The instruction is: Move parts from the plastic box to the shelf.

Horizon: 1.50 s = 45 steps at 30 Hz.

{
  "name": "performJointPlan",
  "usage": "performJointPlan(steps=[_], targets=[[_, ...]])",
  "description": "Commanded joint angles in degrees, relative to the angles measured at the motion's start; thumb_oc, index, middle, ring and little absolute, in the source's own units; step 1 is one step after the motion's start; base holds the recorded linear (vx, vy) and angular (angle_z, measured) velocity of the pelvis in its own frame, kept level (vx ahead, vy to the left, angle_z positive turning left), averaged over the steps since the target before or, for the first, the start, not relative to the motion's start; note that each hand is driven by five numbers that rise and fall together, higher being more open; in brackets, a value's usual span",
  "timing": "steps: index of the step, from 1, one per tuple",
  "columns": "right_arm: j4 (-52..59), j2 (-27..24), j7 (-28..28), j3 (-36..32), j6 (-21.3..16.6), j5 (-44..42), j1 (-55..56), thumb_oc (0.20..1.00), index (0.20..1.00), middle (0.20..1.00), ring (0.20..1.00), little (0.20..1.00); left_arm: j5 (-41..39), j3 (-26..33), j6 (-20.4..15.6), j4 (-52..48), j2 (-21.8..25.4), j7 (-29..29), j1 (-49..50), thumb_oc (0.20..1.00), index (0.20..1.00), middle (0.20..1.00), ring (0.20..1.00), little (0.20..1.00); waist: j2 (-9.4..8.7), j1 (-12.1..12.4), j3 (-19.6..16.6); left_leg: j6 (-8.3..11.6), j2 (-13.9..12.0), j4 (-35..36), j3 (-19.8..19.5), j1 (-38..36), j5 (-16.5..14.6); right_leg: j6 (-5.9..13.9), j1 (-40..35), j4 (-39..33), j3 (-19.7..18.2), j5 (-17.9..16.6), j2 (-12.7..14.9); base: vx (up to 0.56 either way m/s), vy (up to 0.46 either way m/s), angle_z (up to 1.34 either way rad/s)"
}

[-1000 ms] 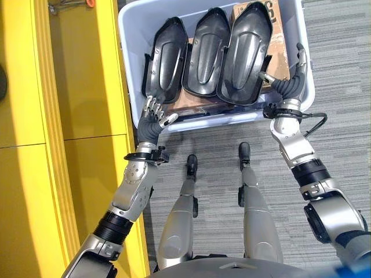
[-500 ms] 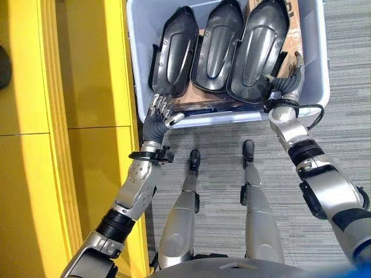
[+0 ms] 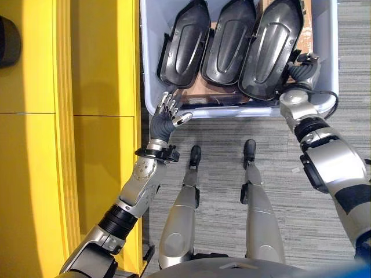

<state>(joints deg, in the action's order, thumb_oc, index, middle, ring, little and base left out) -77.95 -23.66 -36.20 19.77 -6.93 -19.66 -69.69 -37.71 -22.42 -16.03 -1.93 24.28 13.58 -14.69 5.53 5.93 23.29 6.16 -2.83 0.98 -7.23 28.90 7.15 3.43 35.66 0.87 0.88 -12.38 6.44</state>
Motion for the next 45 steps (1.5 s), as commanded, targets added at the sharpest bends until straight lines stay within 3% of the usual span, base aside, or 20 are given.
performJointPlan(steps=[1, 17, 22, 24, 28, 45], targets=[[1.52, 6.00, 6.47, 2.22, 2.26, -2.06, 4.22, 0.200, 0.200, 0.200, 0.200, 0.200, -0.70, -0.64, -3.26, -4.16, 2.36, -1.33, -1.51, 1.000, 1.000, 1.000, 1.000, 1.000, 1.29, 2.31, -0.13, -3.23, 1.18, 1.13, -2.38, -2.67, -2.91, 4.01, 2.96, 9.07, 0.88, 5.87, 5.13, 0.00, 0.008, 0.06], [6.82, 4.73, 5.38, 0.25, 0.48, -3.86, 7.05, 0.200, 0.200, 0.200, 0.200, 0.200, -2.21, -0.63, -2.51, -3.59, 4.21, -2.83, 0.40, 1.000, 1.000, 1.000, 1.000, 1.000, -0.85, 1.31, -1.95, -3.07, 0.74, 1.43, -2.75, -5.35, -3.18, 4.11, -0.62, 7.81, 1.03, 5.74, 4.74, -0.01, 0.001, 0.05], [14.83, 4.23, 4.03, 0.94, -1.03, -2.73, 8.39, 0.200, 0.200, 0.200, 0.200, 0.200, -2.23, 0.46, -2.41, -3.50, 4.64, -2.64, 1.66, 1.000, 1.000, 1.000, 1.000, 1.000, -1.78, 0.53, -2.42, -2.85, 0.38, 2.14, -2.27, -6.40, -2.98, 4.09, -1.43, 7.15, 0.84, 5.47, 4.26, 0.00, -0.002, -0.03], [28.98, 3.29, 2.89, 0.95, -2.42, -0.23, 12.59, 0.200, 0.200, 0.200, 0.200, 0.200, -2.12, 2.15, -2.07, -3.24, 4.75, -2.32, 3.45, 1.000, 1.000, 1.000, 1.000, 1.000, -2.96, -0.87, -3.13, -2.60, -0.20, 2.81, -1.73, -7.62, -2.93, 4.06, -2.19, 6.68, 0.60, 5.25, 3.70, 0.00, -0.023, -0.07], [42.35, 1.99, 2.81, -0.30, -2.50, 4.22, 18.57, 0.200, 0.200, 0.200, 0.200, 0.200, -2.11, 3.94, -1.60, -3.34, 4.58, -2.36, 5.45, 1.000, 1.000, 1.000, 1.000, 1.000, -3.73, -1.97, -4.28, -2.23, -0.87, 3.59, -1.52, -9.10, -2.91, 4.04, -3.47, 6.22, 0.58, 5.38, 3.39, 0.01, -0.026, -0.14], [68.86, 1.67, 7.70, -5.53, -4.58, 10.64, 38.09, 0.200, 0.200, 0.200, 0.200, 0.200, -1.09, 7.86, 0.44, -3.82, 3.81, -4.83, 12.39, 1.000, 1.000, 1.000, 1.000, 1.000, -5.66, -4.15, -8.72, -0.90, -3.54, 4.02, -1.86, -14.65, -3.82, 4.34, -9.37, 6.30, 2.00, 7.25, 1.87, 0.02, -0.041, -0.03]])
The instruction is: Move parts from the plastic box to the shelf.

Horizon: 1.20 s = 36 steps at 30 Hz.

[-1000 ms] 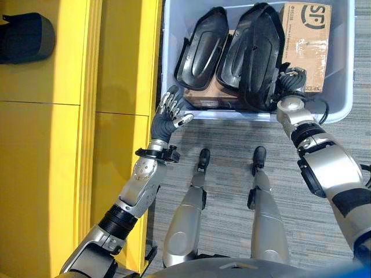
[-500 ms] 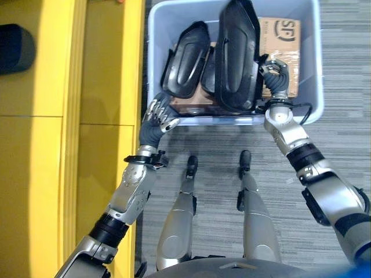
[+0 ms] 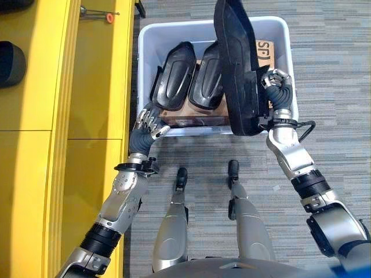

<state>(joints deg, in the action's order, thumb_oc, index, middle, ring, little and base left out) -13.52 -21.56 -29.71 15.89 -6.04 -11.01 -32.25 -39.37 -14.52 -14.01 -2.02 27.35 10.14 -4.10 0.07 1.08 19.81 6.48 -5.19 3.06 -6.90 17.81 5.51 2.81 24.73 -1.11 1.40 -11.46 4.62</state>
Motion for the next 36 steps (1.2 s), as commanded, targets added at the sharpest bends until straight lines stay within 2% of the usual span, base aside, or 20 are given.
performJointPlan(steps=[1, 9, 12, 15, 16, 18, 20, 23, 28, 36], targets=[[5.14, -0.42, 1.62, -1.71, -5.53, 1.89, 1.52, 0.200, 0.200, 0.200, 0.200, 0.200, 0.64, 0.15, -1.51, -3.64, 0.62, -1.38, 2.15, 1.000, 1.000, 1.000, 1.000, 1.000, -0.24, 0.60, -5.42, -1.21, -1.32, 1.94, -2.23, -3.93, -2.26, 4.95, 1.41, 8.77, 1.49, 6.63, 3.57, 0.03, -0.033, 0.03], [9.72, -0.19, 4.72, -1.00, -5.55, 2.14, 5.96, 0.200, 0.200, 0.200, 0.200, 0.200, 1.08, 2.12, -0.88, -2.88, -0.32, -1.98, 5.57, 1.000, 1.000, 1.000, 1.000, 1.000, -0.45, 0.40, -6.57, -0.82, -3.60, 1.94, -3.22, -7.96, -2.93, 4.45, -0.37, 14.54, 1.72, 10.30, 2.21, 0.02, -0.042, 0.02], [10.52, -0.05, 5.37, -0.58, -5.57, 2.38, 5.69, 0.200, 0.200, 0.200, 0.200, 0.200, 1.54, 3.42, -0.92, -2.59, -0.29, -2.07, 6.98, 1.000, 1.000, 1.000, 1.000, 1.000, -0.34, 0.57, -6.88, -0.27, -5.03, 1.94, -4.06, -9.09, -2.47, 3.59, -0.76, 18.13, 2.68, 12.98, 1.33, -0.04, -0.094, 0.08], [10.21, -0.14, 5.83, 0.27, -5.73, 1.98, 4.58, 0.200, 0.200, 0.200, 0.200, 0.200, 1.93, 4.77, -0.82, -2.11, -0.45, -1.80, 8.66, 1.000, 1.000, 1.000, 1.000, 1.000, -0.17, 0.89, -7.20, 0.47, -6.61, 1.94, -5.79, -8.33, -0.78, 2.55, -0.65, 21.13, 4.59, 15.35, 0.23, -0.12, -0.191, 0.21], [9.18, -0.23, 5.87, 0.73, -5.70, 1.30, 3.58, 0.200, 0.200, 0.200, 0.200, 0.200, 1.73, 5.42, -0.76, -1.60, -0.78, -1.88, 9.91, 1.000, 1.000, 1.000, 1.000, 1.000, -0.12, 1.58, -7.56, 1.38, -6.93, 1.94, -7.51, -6.38, 1.71, 1.66, -1.17, 20.37, 6.48, 16.11, -0.57, -0.14, -0.236, 0.25], [8.89, -0.40, 5.85, 0.71, -5.75, 1.00, 3.74, 0.200, 0.200, 0.200, 0.200, 0.200, 1.50, 5.31, -0.59, -1.41, -1.23, -1.81, 10.38, 1.000, 1.000, 1.000, 1.000, 1.000, 0.21, 1.60, -7.80, 1.68, -6.52, 1.94, -8.12, -5.27, 2.74, 1.50, -1.85, 19.80, 7.59, 16.56, -0.42, -0.08, -0.123, 0.35], [8.50, -1.16, 5.63, 0.24, -5.55, 0.83, 4.09, 0.200, 0.200, 0.200, 0.200, 0.200, 1.55, 4.84, -0.32, -1.06, -1.78, -2.18, 10.70, 1.000, 1.000, 1.000, 1.000, 1.000, 0.61, 1.22, -8.00, 1.14, -5.23, 1.94, -7.34, -3.52, 3.94, 1.41, -2.88, 18.26, 8.93, 16.36, 0.40, -0.05, -0.023, 0.47], [7.49, -1.81, 4.59, -0.48, -5.06, 0.37, 5.45, 0.200, 0.200, 0.200, 0.200, 0.200, 2.17, 2.80, 0.26, -0.15, -2.77, -2.94, 9.04, 1.000, 1.000, 1.000, 1.000, 1.000, 0.90, 0.01, -7.67, -0.87, -5.97, 1.94, 4.60, -4.10, 4.70, 1.03, -3.77, 17.28, 12.19, 15.19, 3.87, -0.06, 0.069, 0.69], [6.58, -1.05, 5.23, -2.30, -4.14, -0.55, 8.86, 0.200, 0.200, 0.200, 0.200, 0.200, 2.57, 2.14, 0.88, -0.03, -3.08, -3.45, 8.85, 1.000, 1.000, 1.000, 1.000, 1.000, 2.30, 0.21, -8.73, -2.51, -3.44, 1.94, 4.52, -6.11, 2.81, 2.82, -8.39, 16.56, 13.43, 13.49, 8.07, 0.09, 0.140, 0.80], [3.95, 0.74, 6.56, -1.19, -2.82, -0.26, 8.56, 0.200, 0.200, 0.200, 0.200, 0.200, 3.05, 3.61, 0.71, -0.94, -1.98, -2.87, 9.02, 1.000, 1.000, 1.000, 1.000, 1.000, 0.12, 2.45, -8.94, -3.54, -0.80, -0.64, 4.69, -6.52, 0.36, 4.40, -14.46, 11.44, 15.70, 11.65, 11.48, 0.06, 0.111, 0.15]])
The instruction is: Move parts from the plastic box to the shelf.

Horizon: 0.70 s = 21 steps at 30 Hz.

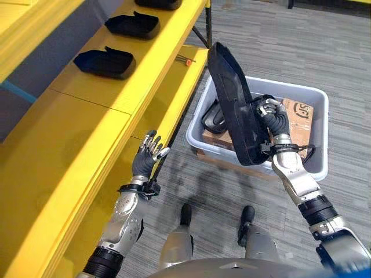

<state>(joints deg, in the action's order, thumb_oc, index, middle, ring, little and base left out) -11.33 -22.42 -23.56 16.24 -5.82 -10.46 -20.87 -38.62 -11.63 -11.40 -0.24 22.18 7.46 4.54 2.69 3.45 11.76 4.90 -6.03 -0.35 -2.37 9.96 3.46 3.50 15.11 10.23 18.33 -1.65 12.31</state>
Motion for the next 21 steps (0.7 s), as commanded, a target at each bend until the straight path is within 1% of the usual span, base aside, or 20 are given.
performJointPlan(steps=[1, 2, 3, 5, 8, 9, 10, 12, 13, 14, 15, 19, 21], targets=[[1.36, 1.93, 0.49, -1.36, -2.91, -1.00, -3.15, 0.200, 0.200, 0.200, 0.200, 0.200, 2.36, 0.89, -1.88, -2.69, 3.29, -0.11, 0.40, 1.000, 1.000, 1.000, 1.000, 1.000, -2.78, 0.36, -0.85, -1.92, 0.25, 2.69, -0.07, 1.56, 2.40, 3.91, -5.34, -0.42, -0.86, 1.53, 3.96, 0.01, 0.061, 0.11], [1.10, 2.15, 0.55, -1.14, -2.85, -1.01, -3.46, 0.200, 0.200, 0.200, 0.200, 0.200, 2.39, 1.03, -1.89, -2.75, 3.35, -0.05, 0.45, 1.000, 1.000, 1.000, 1.000, 1.000, -2.94, 0.61, -0.97, -1.88, 0.47, 2.68, -0.26, 1.79, 2.44, 4.10, -5.68, -0.91, -0.47, 1.25, 4.11, 0.02, 0.084, 0.32], [0.54, 2.54, 0.59, -0.89, -2.38, -0.80, -4.20, 0.200, 0.200, 0.200, 0.200, 0.200, 2.65, 1.13, -1.83, -2.68, 3.33, 0.13, 0.19, 1.000, 1.000, 1.000, 1.000, 1.000, -3.73, 1.52, -1.37, -1.86, 1.19, 2.79, -0.76, 2.52, 2.37, 4.56, -6.78, -2.40, 1.14, 0.43, 4.62, 0.03, 0.097, 0.55], [-0.11, 2.84, 0.62, -0.62, -2.19, -0.67, -4.69, 0.200, 0.200, 0.200, 0.200, 0.200, 2.70, 1.44, -1.67, -2.70, 3.29, 0.41, 0.25, 1.000, 1.000, 1.000, 1.000, 1.000, -4.30, 2.17, -1.67, -1.90, 1.74, 3.04, -1.13, 2.76, 2.39, 4.85, -7.46, -3.30, 2.23, 0.04, 4.86, 0.04, 0.065, 0.46], [-1.28, 3.63, 0.68, -0.13, -1.93, -0.88, -5.41, 0.200, 0.200, 0.200, 0.200, 0.200, 3.13, 1.92, -1.46, -2.57, 3.35, 0.64, 0.48, 1.000, 1.000, 1.000, 1.000, 1.000, -5.22, 3.24, -1.83, -2.14, 2.35, 3.14, -1.68, 2.78, 2.17, 5.17, -8.24, -3.79, 3.16, -0.33, 5.24, 0.04, 0.054, 0.24], [-2.73, 4.50, 0.88, 0.70, -1.65, -0.95, -6.28, 0.200, 0.200, 0.200, 0.200, 0.200, 3.22, 2.55, -1.52, -2.79, 3.45, 1.00, 1.05, 1.000, 1.000, 1.000, 1.000, 1.000, -6.14, 4.41, -1.90, -2.46, 2.84, 3.27, -2.30, 2.59, 1.80, 5.46, -9.03, -4.20, 3.79, -0.61, 5.47, 0.04, 0.049, 0.20], [-2.76, 4.51, 0.88, 0.68, -1.67, -0.95, -6.33, 0.200, 0.200, 0.200, 0.200, 0.200, 3.22, 2.56, -1.50, -2.81, 3.45, 1.00, 1.03, 1.000, 1.000, 1.000, 1.000, 1.000, -6.15, 4.30, -2.05, -2.52, 2.91, 3.25, -2.41, 2.90, 1.99, 5.46, -8.90, -4.42, 3.91, -0.88, 5.49, 0.04, 0.052, 0.08], [-3.73, 4.93, 1.06, 1.34, -1.49, -0.90, -7.07, 0.200, 0.200, 0.200, 0.200, 0.200, 3.28, 2.95, -1.52, -3.04, 3.56, 1.15, 1.21, 1.000, 1.000, 1.000, 1.000, 1.000, -6.72, 5.11, -1.92, -2.70, 3.35, 3.21, -2.92, 3.15, 1.82, 5.75, -9.24, -4.91, 4.37, -1.34, 5.64, 0.01, 0.047, 0.16], [-4.84, 5.54, 1.19, 1.87, -1.29, -1.07, -7.64, 0.200, 0.200, 0.200, 0.200, 0.200, 3.23, 3.22, -1.56, -3.12, 3.76, 1.30, 1.21, 1.000, 1.000, 1.000, 1.000, 1.000, -7.33, 6.00, -1.67, -2.92, 3.76, 2.85, -3.46, 3.54, 1.46, 5.91, -9.76, -5.43, 4.82, -1.63, 5.77, 0.02, 0.055, 0.24], [-5.89, 6.16, 1.14, 2.41, -1.33, -1.56, -8.38, 0.200, 0.200, 0.200, 0.200, 0.200, 3.03, 3.34, -1.61, -2.95, 3.96, 1.40, 1.15, 1.000, 1.000, 1.000, 1.000, 1.000, -7.98, 6.81, -1.50, -3.18, 4.36, 2.29, -4.16, 4.19, 1.16, 6.09, -10.13, -6.35, 5.34, -2.62, 5.85, 0.02, 0.038, 0.21], [-5.93, 6.18, 1.14, 2.41, -1.35, -1.56, -8.42, 0.200, 0.200, 0.200, 0.200, 0.200, 3.03, 3.36, -1.60, -2.96, 3.98, 1.40, 1.15, 1.000, 1.000, 1.000, 1.000, 1.000, -8.00, 6.78, -1.50, -3.19, 4.38, 2.24, -4.19, 4.23, 1.14, 6.10, -10.15, -6.40, 5.37, -2.65, 5.85, 0.02, 0.042, 0.24], [-8.84, 7.37, 1.45, 3.97, -0.98, -1.62, -10.87, 0.200, 0.200, 0.200, 0.200, 0.200, 2.96, 4.43, -1.84, -3.18, 4.67, 2.01, 1.73, 1.000, 1.000, 1.000, 1.000, 1.000, -9.14, 8.46, -1.48, -4.14, 5.25, 1.88, -4.63, 4.82, 0.51, 6.61, -10.07, -7.89, 4.91, -5.09, 6.10, 0.04, 0.068, 0.19], [-11.57, 8.19, 1.67, 5.15, -0.19, -1.33, -14.22, 0.200, 0.200, 0.200, 0.200, 0.200, 3.07, 5.23, -2.15, -3.30, 5.34, 2.66, 1.28, 1.000, 1.000, 1.000, 1.000, 1.000, -10.16, 10.11, -0.65, -4.89, 6.20, 0.65, -4.53, 5.68, -0.38, 7.23, -9.88, -8.43, 5.34, -7.36, 6.95, 0.06, 0.126, 0.03]])
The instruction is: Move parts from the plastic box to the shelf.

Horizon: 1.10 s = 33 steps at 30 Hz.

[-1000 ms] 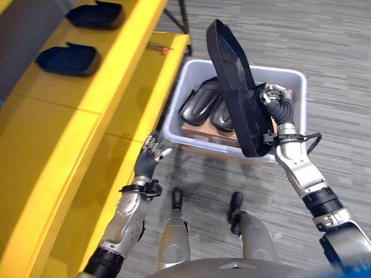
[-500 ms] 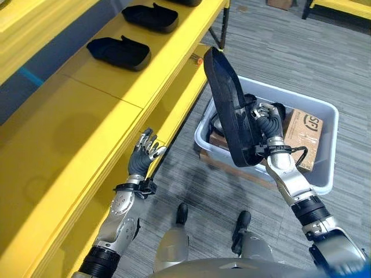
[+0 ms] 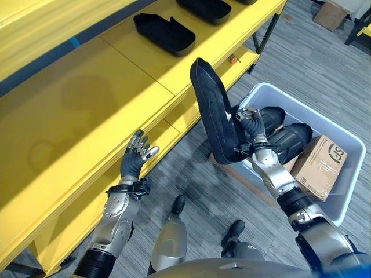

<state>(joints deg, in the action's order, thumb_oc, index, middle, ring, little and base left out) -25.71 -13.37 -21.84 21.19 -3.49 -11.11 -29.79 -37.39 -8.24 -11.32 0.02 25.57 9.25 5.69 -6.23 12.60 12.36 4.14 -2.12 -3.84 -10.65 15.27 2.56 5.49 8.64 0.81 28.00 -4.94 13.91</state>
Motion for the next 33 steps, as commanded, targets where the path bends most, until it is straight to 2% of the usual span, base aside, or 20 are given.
performJointPlan(steps=[1, 7, 10, 11, 23, 30, 32, 33], targets=[[1.35, -0.60, -0.01, 0.79, -2.22, -0.56, -7.08, 0.200, 0.200, 0.200, 0.200, 0.200, 1.65, 2.04, -2.45, -3.37, 2.15, 1.20, -0.53, 1.000, 1.000, 1.000, 1.000, 1.000, -1.77, 1.79, -0.68, -4.35, 2.80, 3.15, 3.49, 1.25, 0.07, 5.49, -3.41, 0.89, -3.86, -4.94, 5.80, 0.04, 0.078, 0.05], [-2.44, -1.01, -0.22, 2.03, -1.54, -0.27, -12.95, 0.200, 0.200, 0.200, 0.200, 0.200, 1.68, 1.64, -3.10, -3.34, 2.69, 2.05, -2.55, 1.000, 1.000, 1.000, 1.000, 1.000, -2.94, 3.84, 0.33, -4.63, 3.98, 1.16, 2.06, 3.90, -0.52, 6.02, -3.55, 0.43, -2.09, -7.05, 6.50, 0.04, 0.041, 0.18], [-7.71, -1.24, -0.99, 3.26, -1.00, -1.10, -21.83, 0.200, 0.200, 0.200, 0.200, 0.200, 1.11, 1.14, -3.66, -3.39, 3.59, 2.79, -4.48, 1.000, 1.000, 1.000, 1.000, 1.000, -4.14, 6.68, 1.03, -4.73, 5.25, 0.05, 0.18, 5.93, -0.84, 6.29, -4.01, 0.03, 0.08, -8.53, 7.05, 0.09, 0.032, 0.39], [-8.58, -1.23, -1.17, 3.29, -0.96, -1.33, -23.14, 0.200, 0.200, 0.200, 0.200, 0.200, 1.06, 1.13, -3.66, -3.31, 3.77, 2.93, -4.68, 1.000, 1.000, 1.000, 1.000, 1.000, -4.21, 7.13, 0.83, -4.45, 4.80, 0.24, -0.22, 5.40, -2.18, 6.82, -4.50, 0.04, -0.11, -7.85, 6.63, 0.11, -0.018, 0.26], [-23.46, 1.00, -2.22, 4.71, -0.61, -5.59, -36.96, 0.200, 0.200, 0.200, 0.200, 0.200, -0.90, -1.05, -4.52, -4.05, 6.00, 2.67, -7.19, 1.000, 1.000, 1.000, 1.000, 1.000, -5.58, 12.14, 2.12, -4.83, 6.14, -0.19, -3.05, 7.39, -2.37, 7.43, -4.67, 0.16, 2.51, -9.83, 7.44, 0.04, 0.018, 0.16], [-28.52, 1.24, -2.52, 4.91, -0.69, -7.11, -42.26, 0.200, 0.200, 0.200, 0.200, 0.200, -1.40, -2.54, -4.84, -4.56, 7.54, 2.32, -8.82, 1.000, 1.000, 1.000, 1.000, 1.000, -5.20, 14.84, 3.73, -5.43, 7.82, -4.10, -4.25, 9.78, -3.98, 7.97, -4.46, 1.91, 4.00, -10.92, 8.81, 0.03, 0.059, 0.10], [-29.31, 0.74, -2.29, 4.78, -0.79, -7.63, -41.91, 0.200, 0.200, 0.200, 0.200, 0.200, -1.64, -3.28, -4.57, -4.34, 7.79, 1.74, -9.07, 1.000, 1.000, 1.000, 1.000, 1.000, -4.50, 15.11, 3.30, -6.29, 8.70, -4.27, -4.99, 9.34, -4.15, 7.97, -4.28, 5.85, 3.37, -11.85, 10.35, 0.12, 0.156, 0.14], [-29.27, 0.40, -2.22, 4.91, -0.78, -7.75, -41.68, 0.200, 0.200, 0.200, 0.200, 0.200, -1.82, -3.68, -4.46, -4.31, 8.01, 1.59, -9.25, 1.000, 1.000, 1.000, 1.000, 1.000, -3.92, 14.65, 2.94, -6.84, 9.17, -4.03, -5.55, 8.94, -3.98, 7.72, -3.28, 9.26, 1.75, -12.74, 11.22, 0.15, 0.197, 0.13]])
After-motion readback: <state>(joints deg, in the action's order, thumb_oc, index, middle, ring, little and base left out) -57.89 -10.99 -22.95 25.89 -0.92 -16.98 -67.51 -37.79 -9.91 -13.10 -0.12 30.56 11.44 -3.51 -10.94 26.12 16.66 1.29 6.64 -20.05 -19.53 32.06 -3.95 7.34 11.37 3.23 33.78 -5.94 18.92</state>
